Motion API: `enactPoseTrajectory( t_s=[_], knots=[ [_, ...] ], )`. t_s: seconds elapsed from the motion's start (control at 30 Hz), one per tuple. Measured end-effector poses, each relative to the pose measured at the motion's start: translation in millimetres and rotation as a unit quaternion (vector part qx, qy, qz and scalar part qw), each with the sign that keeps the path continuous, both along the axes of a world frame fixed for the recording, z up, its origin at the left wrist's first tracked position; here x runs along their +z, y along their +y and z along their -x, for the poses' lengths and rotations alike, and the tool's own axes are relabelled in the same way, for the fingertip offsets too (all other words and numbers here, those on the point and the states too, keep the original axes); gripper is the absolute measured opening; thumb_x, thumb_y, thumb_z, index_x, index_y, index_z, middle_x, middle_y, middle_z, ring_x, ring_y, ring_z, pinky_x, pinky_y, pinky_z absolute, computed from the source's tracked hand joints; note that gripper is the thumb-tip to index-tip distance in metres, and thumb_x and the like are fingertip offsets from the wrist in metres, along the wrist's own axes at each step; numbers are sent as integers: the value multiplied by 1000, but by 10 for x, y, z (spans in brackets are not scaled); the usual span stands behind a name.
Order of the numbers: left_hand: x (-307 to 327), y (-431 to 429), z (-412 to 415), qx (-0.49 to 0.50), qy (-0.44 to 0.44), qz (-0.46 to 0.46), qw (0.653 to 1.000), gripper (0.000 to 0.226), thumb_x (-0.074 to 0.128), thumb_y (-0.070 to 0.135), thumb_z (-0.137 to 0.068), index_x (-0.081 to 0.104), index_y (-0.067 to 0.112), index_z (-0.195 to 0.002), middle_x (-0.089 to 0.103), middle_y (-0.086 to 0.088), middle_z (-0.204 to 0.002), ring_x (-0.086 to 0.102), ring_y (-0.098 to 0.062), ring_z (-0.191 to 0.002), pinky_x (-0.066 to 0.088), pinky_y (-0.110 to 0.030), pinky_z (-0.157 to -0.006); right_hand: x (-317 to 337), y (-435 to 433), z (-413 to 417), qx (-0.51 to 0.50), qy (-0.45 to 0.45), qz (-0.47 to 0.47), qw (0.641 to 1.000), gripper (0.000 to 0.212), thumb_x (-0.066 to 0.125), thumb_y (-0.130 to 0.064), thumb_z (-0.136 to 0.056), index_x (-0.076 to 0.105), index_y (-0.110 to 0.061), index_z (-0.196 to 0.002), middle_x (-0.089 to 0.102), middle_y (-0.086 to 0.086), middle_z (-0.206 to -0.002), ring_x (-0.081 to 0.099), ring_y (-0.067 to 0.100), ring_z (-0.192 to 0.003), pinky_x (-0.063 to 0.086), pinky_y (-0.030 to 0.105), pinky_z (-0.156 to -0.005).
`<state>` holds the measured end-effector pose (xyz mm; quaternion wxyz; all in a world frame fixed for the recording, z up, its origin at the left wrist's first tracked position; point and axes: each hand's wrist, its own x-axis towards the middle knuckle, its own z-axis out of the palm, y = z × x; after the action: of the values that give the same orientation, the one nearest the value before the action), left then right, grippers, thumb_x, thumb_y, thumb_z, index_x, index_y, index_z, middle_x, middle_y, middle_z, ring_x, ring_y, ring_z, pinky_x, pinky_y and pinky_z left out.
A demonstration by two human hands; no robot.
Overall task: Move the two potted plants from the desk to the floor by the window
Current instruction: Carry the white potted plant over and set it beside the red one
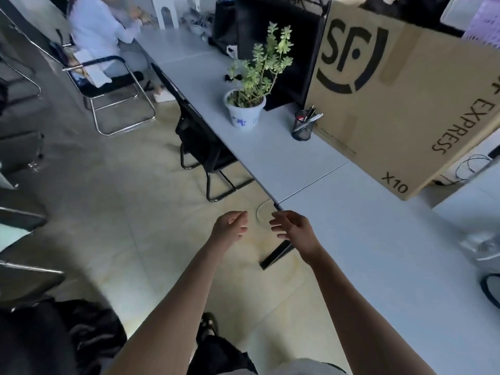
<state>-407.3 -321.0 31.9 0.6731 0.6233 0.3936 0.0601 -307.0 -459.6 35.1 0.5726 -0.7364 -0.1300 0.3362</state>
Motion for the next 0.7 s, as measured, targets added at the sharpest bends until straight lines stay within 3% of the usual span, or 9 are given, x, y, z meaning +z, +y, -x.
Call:
enactPoseTrajectory(
  t_s=[0.13,0.23,0.37,0.47,0.7],
  knots=[
    [141,761,-135,-24,-12,-5,1000,12,53,29,-91,62,20,-89,62,-7,-98,60,-16,-80,45,-26,-72,81,663,-97,-45,12,-6,999,28,55,-25,-91,64,-2,-105,68,10,-95,64,22,-84,49,31,-75],
    [182,1224,-272,-40,-13,-10,999,13,53,27,-91,60,23,-81,60,-7,-94,59,-17,-80,43,-28,-75,92,1083,-164,-68,14,-16,997,21,54,-23,-92,64,-7,-99,68,10,-94,64,22,-83,49,32,-74],
    [167,1641,-446,-59,-15,9,998,11,52,24,-92,59,15,-91,56,-9,-94,54,-19,-77,41,-24,-67,76,1508,-277,-89,16,-15,996,17,55,-23,-91,64,-10,-97,68,9,-92,63,21,-81,48,31,-72],
    [142,1852,-578,-85,-20,20,996,13,51,23,-92,55,18,-81,49,-12,-92,47,-23,-85,36,-23,-63,69,1727,-398,-99,12,-10,995,19,55,-25,-91,64,-9,-99,68,7,-91,64,21,-81,48,30,-72],
    [40,2430,-993,-92,-7,27,995,10,51,27,-92,58,21,-89,57,-6,-97,56,-19,-85,44,-22,-69,-23,2282,-817,-115,-3,-8,993,19,53,-23,-92,63,-9,-101,68,10,-93,64,23,-82,48,27,-69]
  ],
)
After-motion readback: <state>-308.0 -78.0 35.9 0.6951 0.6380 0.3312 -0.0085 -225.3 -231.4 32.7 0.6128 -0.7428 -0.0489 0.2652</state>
